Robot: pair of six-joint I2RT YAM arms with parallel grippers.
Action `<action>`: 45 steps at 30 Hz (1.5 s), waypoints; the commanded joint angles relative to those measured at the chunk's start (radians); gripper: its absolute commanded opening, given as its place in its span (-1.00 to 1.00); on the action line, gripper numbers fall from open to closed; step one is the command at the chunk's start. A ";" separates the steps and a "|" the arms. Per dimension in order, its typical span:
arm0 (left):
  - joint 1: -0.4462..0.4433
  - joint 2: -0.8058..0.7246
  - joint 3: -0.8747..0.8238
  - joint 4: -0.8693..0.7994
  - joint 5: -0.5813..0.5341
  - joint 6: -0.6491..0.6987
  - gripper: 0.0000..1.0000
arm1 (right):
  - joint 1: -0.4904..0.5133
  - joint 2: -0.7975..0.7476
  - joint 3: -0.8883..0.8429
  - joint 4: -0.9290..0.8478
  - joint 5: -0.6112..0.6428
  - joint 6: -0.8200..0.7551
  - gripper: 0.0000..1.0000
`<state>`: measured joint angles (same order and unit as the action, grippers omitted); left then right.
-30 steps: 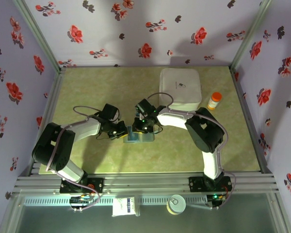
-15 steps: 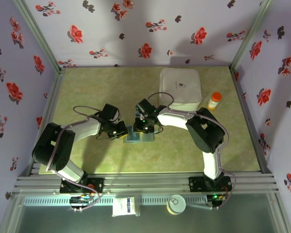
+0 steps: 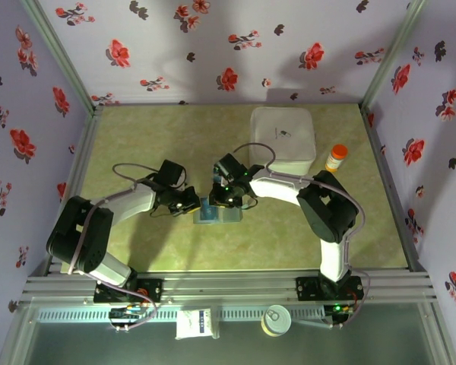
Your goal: Take the credit cards out of the card holder
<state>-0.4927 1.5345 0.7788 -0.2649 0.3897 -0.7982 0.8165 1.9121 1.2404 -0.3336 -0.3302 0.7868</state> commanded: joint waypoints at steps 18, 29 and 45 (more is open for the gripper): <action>-0.013 0.078 0.007 -0.009 -0.011 0.028 -0.86 | 0.003 0.028 -0.044 0.067 -0.053 0.032 -0.58; -0.012 0.073 0.007 -0.017 -0.015 0.029 -0.86 | 0.004 0.031 -0.038 -0.002 0.005 0.008 -0.58; -0.012 0.037 0.030 -0.041 -0.020 0.029 -0.86 | 0.003 -0.036 -0.036 -0.019 0.025 -0.006 -0.58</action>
<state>-0.4995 1.5909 0.7830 -0.2558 0.3927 -0.7971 0.8165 1.9114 1.2079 -0.3229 -0.3279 0.7933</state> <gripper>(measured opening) 0.071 0.208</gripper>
